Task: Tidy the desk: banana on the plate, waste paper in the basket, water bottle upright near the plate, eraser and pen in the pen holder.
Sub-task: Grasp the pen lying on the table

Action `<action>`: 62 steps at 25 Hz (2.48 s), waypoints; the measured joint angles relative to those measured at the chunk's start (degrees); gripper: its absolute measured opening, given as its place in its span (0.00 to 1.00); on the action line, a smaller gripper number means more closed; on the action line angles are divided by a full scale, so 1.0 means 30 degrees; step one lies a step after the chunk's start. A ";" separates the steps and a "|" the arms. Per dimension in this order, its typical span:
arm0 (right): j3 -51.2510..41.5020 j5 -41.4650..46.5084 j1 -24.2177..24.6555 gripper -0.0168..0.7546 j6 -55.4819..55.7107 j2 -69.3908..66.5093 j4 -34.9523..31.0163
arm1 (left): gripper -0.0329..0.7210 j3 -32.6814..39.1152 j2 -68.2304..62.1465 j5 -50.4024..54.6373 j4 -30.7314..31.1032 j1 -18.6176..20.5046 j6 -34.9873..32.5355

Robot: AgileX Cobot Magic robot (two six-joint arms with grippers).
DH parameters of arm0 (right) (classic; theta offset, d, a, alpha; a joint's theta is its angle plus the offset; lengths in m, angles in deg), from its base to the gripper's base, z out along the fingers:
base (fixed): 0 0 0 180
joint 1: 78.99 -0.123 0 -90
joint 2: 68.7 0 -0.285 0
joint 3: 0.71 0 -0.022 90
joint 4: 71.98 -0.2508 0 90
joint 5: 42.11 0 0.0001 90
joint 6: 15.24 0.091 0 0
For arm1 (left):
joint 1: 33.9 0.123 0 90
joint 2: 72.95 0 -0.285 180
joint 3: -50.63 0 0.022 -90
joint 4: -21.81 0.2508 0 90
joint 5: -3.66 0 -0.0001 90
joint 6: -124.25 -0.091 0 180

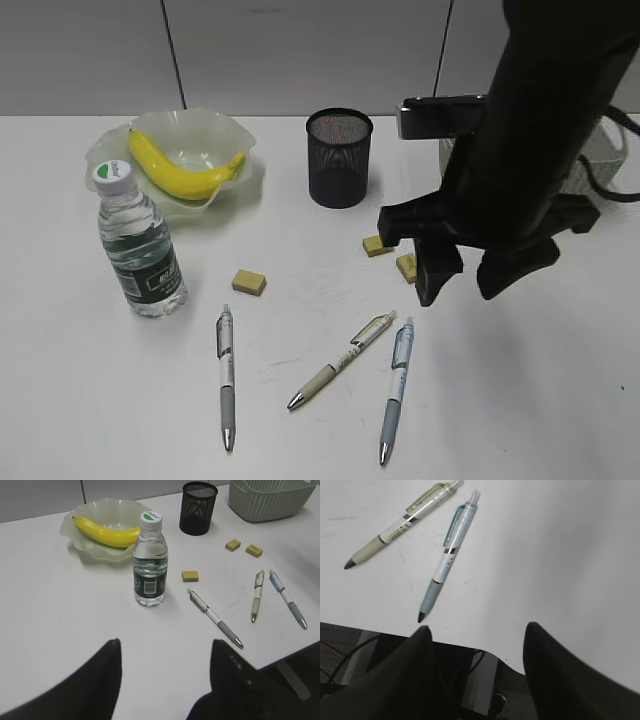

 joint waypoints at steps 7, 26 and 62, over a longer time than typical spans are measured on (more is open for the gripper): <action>0.0018 -0.2030 -0.0102 0.61 0.0450 -0.2063 -0.0143 | 0.60 0.0000 0.0000 0.0000 0.0000 0.0000 0.0000; 0.0232 -0.3598 -0.0484 0.61 0.0928 -0.5467 -0.0881 | 0.60 0.0000 0.0000 0.0000 0.0000 0.0000 0.0000; 0.0253 -0.3538 -0.0499 0.19 -0.0980 -0.6092 0.0795 | 0.60 0.0000 0.0000 0.0000 0.0000 0.0000 0.0000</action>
